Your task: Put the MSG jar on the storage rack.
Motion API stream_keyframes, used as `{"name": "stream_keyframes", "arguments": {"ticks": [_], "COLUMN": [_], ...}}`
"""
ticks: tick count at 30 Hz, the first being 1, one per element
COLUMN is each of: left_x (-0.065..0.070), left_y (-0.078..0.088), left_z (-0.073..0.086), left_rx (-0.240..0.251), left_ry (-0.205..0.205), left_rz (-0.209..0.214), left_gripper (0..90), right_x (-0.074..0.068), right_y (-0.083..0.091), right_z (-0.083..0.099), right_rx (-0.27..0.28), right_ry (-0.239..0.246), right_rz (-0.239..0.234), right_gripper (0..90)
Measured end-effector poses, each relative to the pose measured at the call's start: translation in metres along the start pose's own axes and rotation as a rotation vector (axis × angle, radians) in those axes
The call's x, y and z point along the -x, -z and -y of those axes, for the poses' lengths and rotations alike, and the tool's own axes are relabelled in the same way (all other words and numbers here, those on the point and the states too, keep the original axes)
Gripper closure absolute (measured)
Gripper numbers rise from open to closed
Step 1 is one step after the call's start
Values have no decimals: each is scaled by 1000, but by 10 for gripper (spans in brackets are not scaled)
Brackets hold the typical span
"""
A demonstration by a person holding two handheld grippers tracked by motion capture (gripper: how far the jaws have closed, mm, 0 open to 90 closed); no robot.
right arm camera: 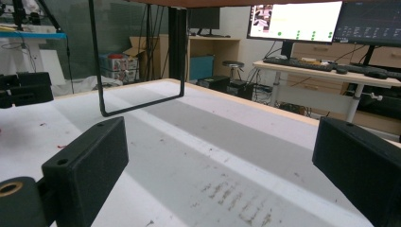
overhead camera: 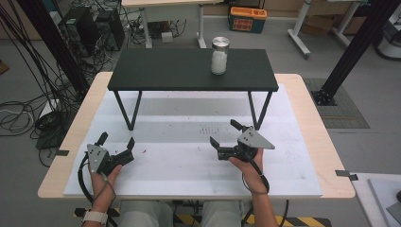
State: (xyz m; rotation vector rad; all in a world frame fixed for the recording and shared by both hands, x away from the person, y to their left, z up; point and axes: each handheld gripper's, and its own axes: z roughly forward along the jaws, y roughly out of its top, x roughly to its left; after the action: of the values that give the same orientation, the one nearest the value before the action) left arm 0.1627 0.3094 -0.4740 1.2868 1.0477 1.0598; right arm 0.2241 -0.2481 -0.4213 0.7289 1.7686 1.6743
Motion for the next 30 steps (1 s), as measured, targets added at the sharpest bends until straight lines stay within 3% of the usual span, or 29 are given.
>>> {"name": "stream_keyframes", "arguments": {"ticks": [8, 30], "left_x": [0, 0], "left_y": [0, 0], "left_z": [0, 0], "left_rx": [-1, -1], "left_ry": [-1, -1], "left_rz": [0, -1], "left_gripper": [14, 14], "right_x": [-4, -7], "right_y": [0, 3], "right_z": [22, 41], "right_rx": [-1, -4], "right_ry": [-20, -52], "right_rz": [5, 26], "right_gripper": [49, 49]}}
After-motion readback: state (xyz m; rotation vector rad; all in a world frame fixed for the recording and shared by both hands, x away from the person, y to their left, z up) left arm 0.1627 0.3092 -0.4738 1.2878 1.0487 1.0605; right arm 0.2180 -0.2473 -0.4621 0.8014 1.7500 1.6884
